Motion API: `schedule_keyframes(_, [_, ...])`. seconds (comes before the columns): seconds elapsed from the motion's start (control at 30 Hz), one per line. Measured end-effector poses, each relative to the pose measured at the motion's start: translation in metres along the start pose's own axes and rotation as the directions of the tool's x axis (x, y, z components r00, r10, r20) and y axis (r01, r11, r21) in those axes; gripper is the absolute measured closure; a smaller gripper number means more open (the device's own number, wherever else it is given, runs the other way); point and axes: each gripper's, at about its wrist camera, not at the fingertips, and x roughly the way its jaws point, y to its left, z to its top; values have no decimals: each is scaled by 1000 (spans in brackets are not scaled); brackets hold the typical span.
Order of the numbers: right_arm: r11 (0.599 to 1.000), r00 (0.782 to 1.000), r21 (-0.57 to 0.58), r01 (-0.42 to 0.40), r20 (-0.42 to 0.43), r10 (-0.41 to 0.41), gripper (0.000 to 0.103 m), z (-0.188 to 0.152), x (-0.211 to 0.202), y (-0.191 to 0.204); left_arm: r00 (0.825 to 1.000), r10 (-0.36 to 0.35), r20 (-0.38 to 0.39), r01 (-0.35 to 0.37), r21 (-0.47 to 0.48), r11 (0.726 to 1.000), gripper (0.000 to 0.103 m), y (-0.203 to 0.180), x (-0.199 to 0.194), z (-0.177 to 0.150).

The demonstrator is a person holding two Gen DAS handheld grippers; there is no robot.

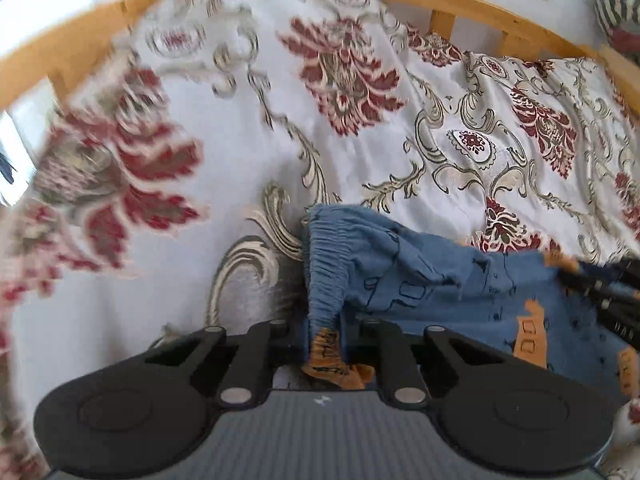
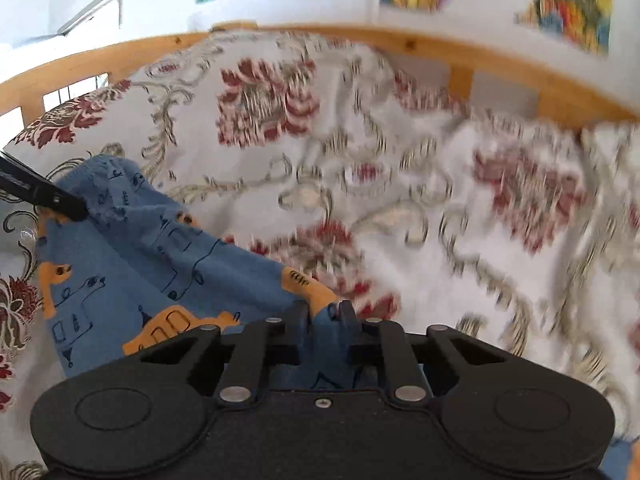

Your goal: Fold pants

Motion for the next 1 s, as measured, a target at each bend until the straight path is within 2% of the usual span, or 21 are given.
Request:
schedule_keyframes(0.07, [1000,1000,-5,16,5,-16,85,1,2,4,999,36,-25,-35,6,999,88,-7,-6,-5])
schedule_keyframes(0.1, [1000,1000,2,14,-19,-14,81,-2,8,4,997,48,-63,-47,10,999,87,-8,-1,-6])
schedule_keyframes(0.13, [1000,999,9,10,-49,-10,75,-6,16,4,994,52,-94,-52,7,999,82,-5,8,-9])
schedule_keyframes(0.2, [1000,999,29,-1,-52,3,73,-11,19,3,996,13,-89,-15,-32,999,81,6,16,-12])
schedule_keyframes(0.23, [999,999,36,-20,-39,21,67,-11,13,1,996,-16,-87,10,-66,998,75,11,12,-12])
schedule_keyframes(0.27, [998,999,39,-40,-27,41,53,-9,8,-1,995,-55,-80,48,-86,995,68,15,4,-11])
schedule_keyframes(0.3, [997,998,42,-59,-12,60,46,-8,2,-4,994,-82,-68,76,-89,993,56,18,-2,-10])
schedule_keyframes(0.33, [996,997,41,-80,3,80,37,-7,-3,-8,994,-98,-47,94,-91,991,50,20,-10,-10])
schedule_keyframes(0.37, [994,994,34,-107,10,106,37,-4,-7,-12,995,-95,-20,93,-84,992,46,21,-17,-10])
schedule_keyframes(0.43, [988,988,16,-152,-3,152,34,1,-8,-22,996,-55,65,58,-32,998,23,17,-31,-5])
schedule_keyframes(0.47, [987,987,10,-160,-13,160,33,2,-7,-25,992,-44,121,44,4,999,22,13,-36,0])
schedule_keyframes(0.53, [985,984,10,-175,-36,175,33,3,-3,-36,980,-78,185,62,93,994,18,0,-38,15])
schedule_keyframes(0.57, [982,981,14,-186,-52,187,34,3,0,-42,972,-123,198,94,152,984,17,-9,-35,24])
schedule_keyframes(0.6, [980,978,18,-200,-62,200,35,2,2,-46,964,-175,202,131,216,968,11,-18,-30,31])
schedule_keyframes(0.63, [976,973,20,-218,-76,219,39,1,4,-50,954,-236,183,178,289,941,7,-28,-20,40])
schedule_keyframes(0.7, [970,966,16,-242,-94,242,46,-3,4,-53,936,-339,95,276,400,874,3,-47,5,52])
schedule_keyframes(0.77, [971,966,1,-239,-105,238,58,-6,1,-52,921,-388,4,346,446,825,3,-63,27,62])
schedule_keyframes(0.8, [974,968,-7,-228,-104,226,63,-8,0,-51,914,-405,-29,374,448,812,3,-70,34,64])
schedule_keyframes(0.87, [979,976,-18,-205,-82,203,81,-13,-6,-48,897,-436,-65,419,434,797,0,-79,45,66])
schedule_keyframes(0.93, [983,984,-59,-173,-54,170,89,-17,-14,-41,884,-459,-85,447,434,782,0,-83,50,64])
schedule_keyframes(1.0, [982,993,-148,-119,-18,118,93,-23,-25,-28,874,-474,-106,469,440,766,0,-85,54,64])
